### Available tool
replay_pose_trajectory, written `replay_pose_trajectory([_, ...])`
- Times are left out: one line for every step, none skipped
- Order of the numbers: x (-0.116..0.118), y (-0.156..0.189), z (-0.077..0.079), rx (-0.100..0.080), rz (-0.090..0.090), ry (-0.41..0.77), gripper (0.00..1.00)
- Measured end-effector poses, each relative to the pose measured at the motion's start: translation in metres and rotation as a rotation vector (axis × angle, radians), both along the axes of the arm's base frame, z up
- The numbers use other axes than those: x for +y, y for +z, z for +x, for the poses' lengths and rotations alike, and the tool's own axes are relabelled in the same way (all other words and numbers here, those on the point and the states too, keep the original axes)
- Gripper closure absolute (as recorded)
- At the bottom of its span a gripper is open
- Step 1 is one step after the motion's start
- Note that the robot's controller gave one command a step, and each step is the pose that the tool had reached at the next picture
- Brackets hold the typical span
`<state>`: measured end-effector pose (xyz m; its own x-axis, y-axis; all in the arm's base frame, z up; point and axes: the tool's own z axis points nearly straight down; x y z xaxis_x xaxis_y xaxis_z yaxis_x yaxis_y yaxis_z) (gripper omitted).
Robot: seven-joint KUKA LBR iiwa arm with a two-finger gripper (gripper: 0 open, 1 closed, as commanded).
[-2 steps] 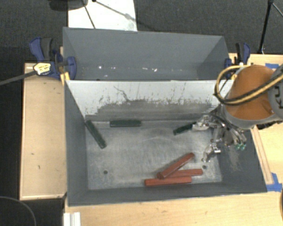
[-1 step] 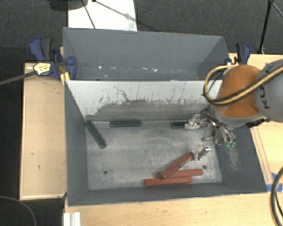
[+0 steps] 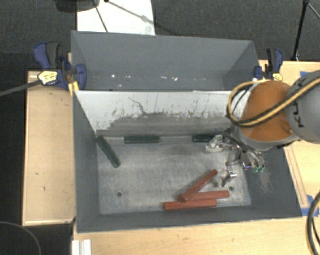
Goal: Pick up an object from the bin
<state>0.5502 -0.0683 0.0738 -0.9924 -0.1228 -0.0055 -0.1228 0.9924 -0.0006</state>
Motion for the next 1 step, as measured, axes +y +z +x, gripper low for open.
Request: replay_pose_trajectory([0.0246, 0.001, -0.0298, -0.015, -0.002, 0.217, 1.0])
